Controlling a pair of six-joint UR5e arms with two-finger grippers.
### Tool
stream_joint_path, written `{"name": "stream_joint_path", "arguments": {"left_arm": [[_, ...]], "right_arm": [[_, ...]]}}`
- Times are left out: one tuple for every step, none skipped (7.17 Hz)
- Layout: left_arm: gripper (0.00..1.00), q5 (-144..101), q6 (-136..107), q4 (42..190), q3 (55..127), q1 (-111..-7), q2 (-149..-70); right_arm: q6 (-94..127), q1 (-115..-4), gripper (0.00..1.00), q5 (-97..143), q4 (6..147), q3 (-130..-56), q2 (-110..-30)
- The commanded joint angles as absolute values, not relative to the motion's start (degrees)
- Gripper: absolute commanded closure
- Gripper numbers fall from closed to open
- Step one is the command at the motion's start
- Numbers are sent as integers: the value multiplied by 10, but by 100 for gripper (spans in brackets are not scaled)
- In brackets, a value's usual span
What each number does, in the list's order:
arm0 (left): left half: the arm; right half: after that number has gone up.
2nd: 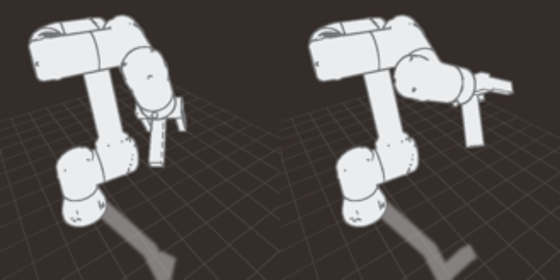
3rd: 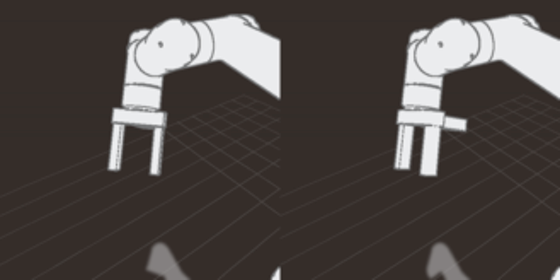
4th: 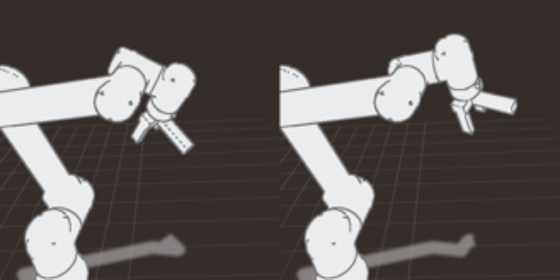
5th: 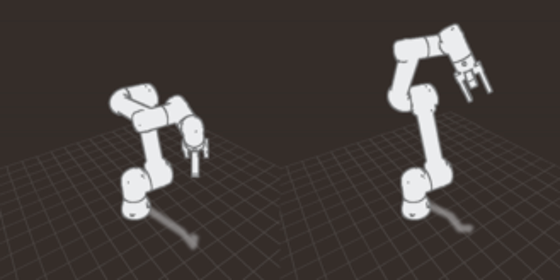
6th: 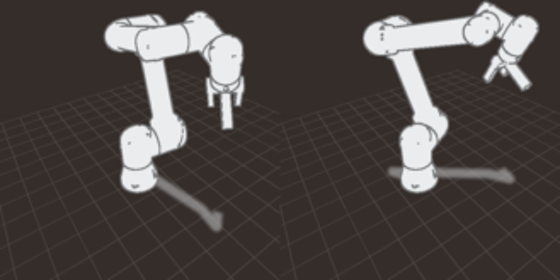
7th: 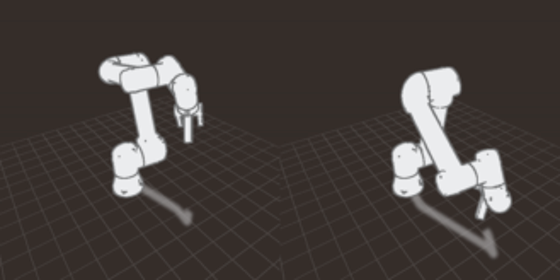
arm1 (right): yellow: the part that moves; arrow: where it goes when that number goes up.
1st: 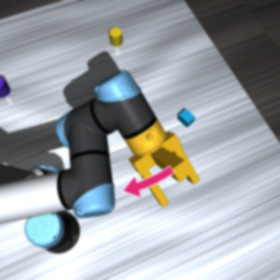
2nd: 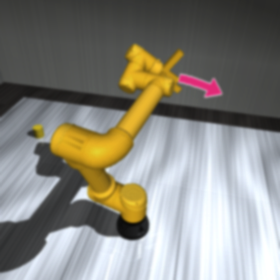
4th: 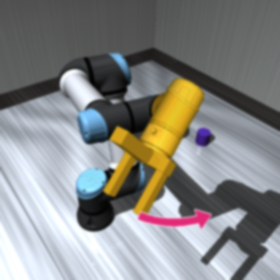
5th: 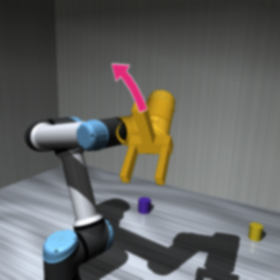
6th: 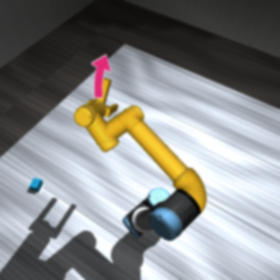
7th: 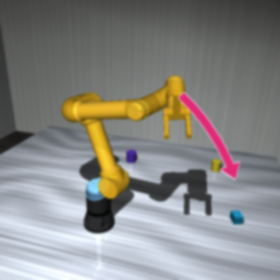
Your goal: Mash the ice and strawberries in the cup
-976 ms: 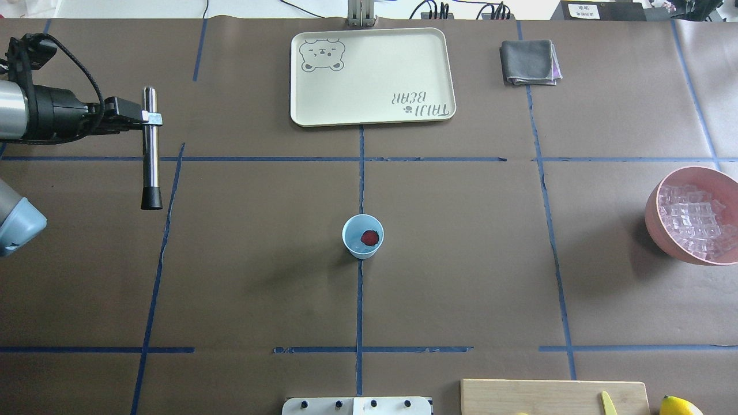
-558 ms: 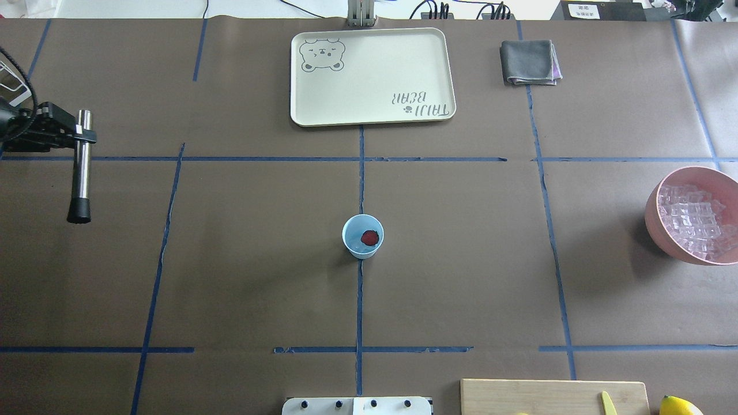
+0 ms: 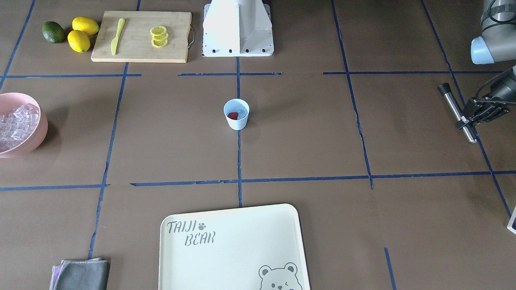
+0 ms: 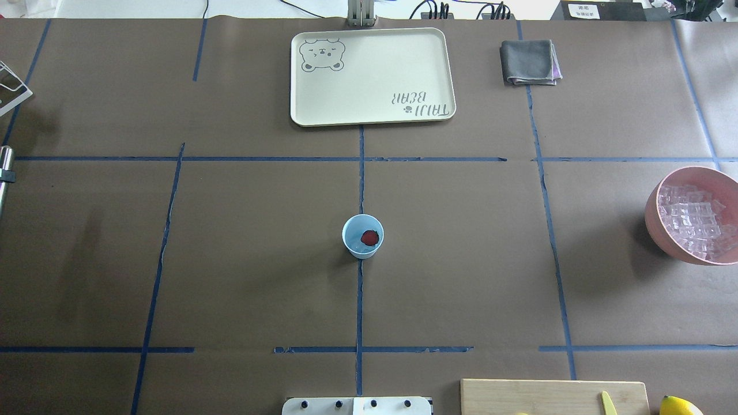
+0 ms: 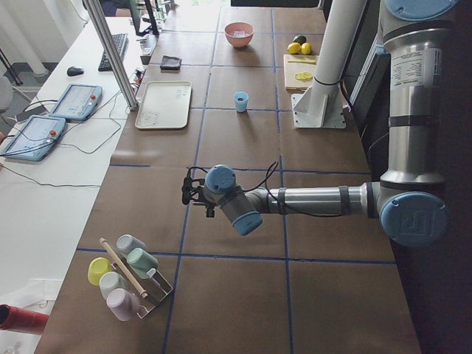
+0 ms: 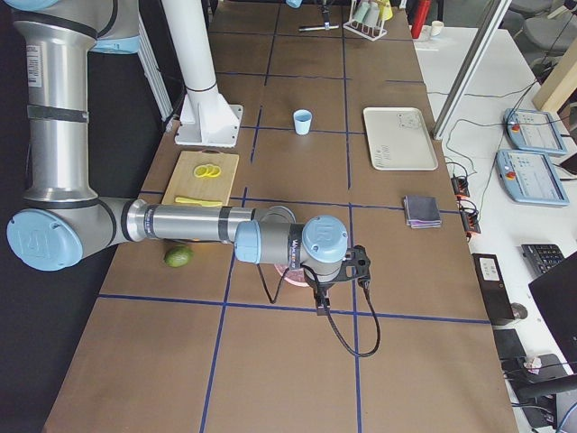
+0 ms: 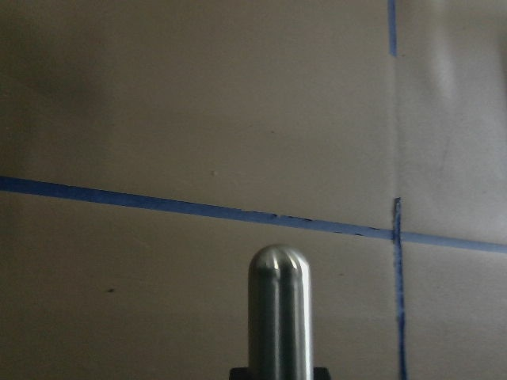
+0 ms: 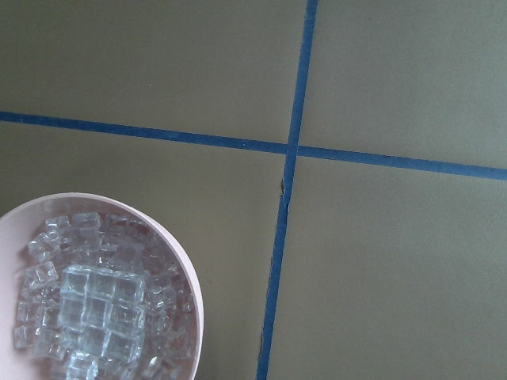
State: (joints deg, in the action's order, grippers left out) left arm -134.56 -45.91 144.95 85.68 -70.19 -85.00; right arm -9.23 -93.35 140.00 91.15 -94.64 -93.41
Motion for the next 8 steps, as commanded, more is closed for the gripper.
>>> {"name": "stream_joint_path", "arguments": {"left_arm": [[100,-1269,-330,1369,846,-697,-831],[100,-1240,-329,1345,846,-694,-834],[100,-1237,-330,1334,846,-691,-835],[100,-1237,-335,1330,845,-691,-836],[100,-1237,-338,1330,843,-674,-837],[100,-1237,-339,1330,839,-666,-838],[100,-1237,-351,1331,839,-655,-838],[100,-1237,-360,1332,839,-640,-838]], "right_arm": [[-92,-933,1,1400,911,-947,-930],[-92,-933,1,1400,911,-947,-928],[-92,-934,1,1399,911,-947,-927],[-92,-934,1,1399,911,-947,-926],[-92,-933,1,1399,911,-947,-926],[-92,-934,1,1399,911,-947,-926],[-92,-934,1,1399,912,-946,-926],[-92,-934,1,1399,912,-946,-926]]}}
